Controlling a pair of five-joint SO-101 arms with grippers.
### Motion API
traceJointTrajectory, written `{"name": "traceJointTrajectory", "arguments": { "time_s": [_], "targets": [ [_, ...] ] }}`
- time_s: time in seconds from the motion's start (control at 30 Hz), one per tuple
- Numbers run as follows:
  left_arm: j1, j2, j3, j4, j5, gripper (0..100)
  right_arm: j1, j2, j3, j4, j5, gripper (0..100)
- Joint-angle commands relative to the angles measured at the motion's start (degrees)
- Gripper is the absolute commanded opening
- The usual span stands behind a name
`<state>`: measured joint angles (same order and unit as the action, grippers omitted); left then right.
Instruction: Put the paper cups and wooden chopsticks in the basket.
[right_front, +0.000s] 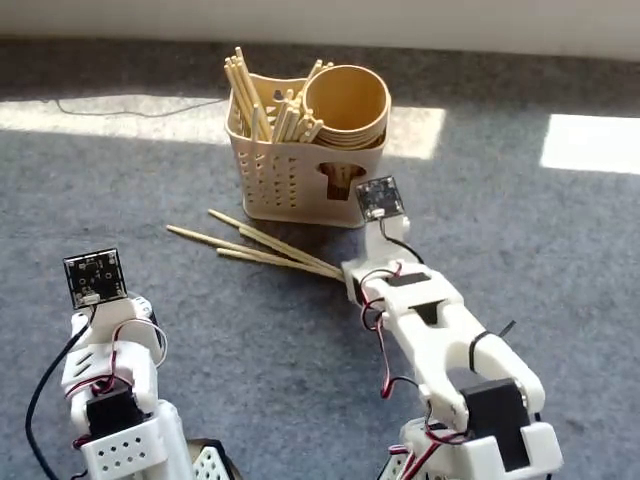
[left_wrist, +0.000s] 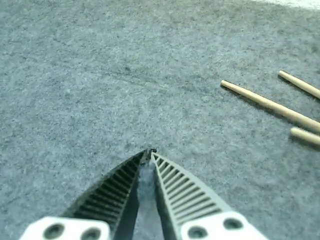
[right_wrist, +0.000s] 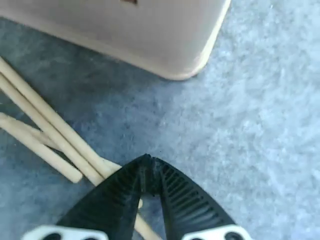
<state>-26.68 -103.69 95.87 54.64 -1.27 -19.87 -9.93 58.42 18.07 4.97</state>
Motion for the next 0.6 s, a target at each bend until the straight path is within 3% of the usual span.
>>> {"name": "traceJointTrajectory", "arguments": {
  "time_s": [0.0,0.17,0.33,0.47,0.57],
  "targets": [
    [-0.48,-0.40,0.75,0.18,-0.26,1,-1.01,-6.90,-0.57,6.90,0.79,0.5],
    [-0.48,-0.40,0.75,0.18,-0.26,1,-3.21,-19.12,-0.57,13.49,1.05,0.5],
    [-0.48,-0.40,0.75,0.18,-0.26,1,-10.15,-28.18,-2.51,22.29,1.05,1.0],
    [-0.48,-0.40,0.75,0.18,-0.26,1,-14.29,-28.26,-11.12,32.57,1.23,1.3],
    [-0.48,-0.40,0.75,0.18,-0.26,1,-17.10,-25.19,-18.33,39.60,2.99,8.9]
  ]
}}
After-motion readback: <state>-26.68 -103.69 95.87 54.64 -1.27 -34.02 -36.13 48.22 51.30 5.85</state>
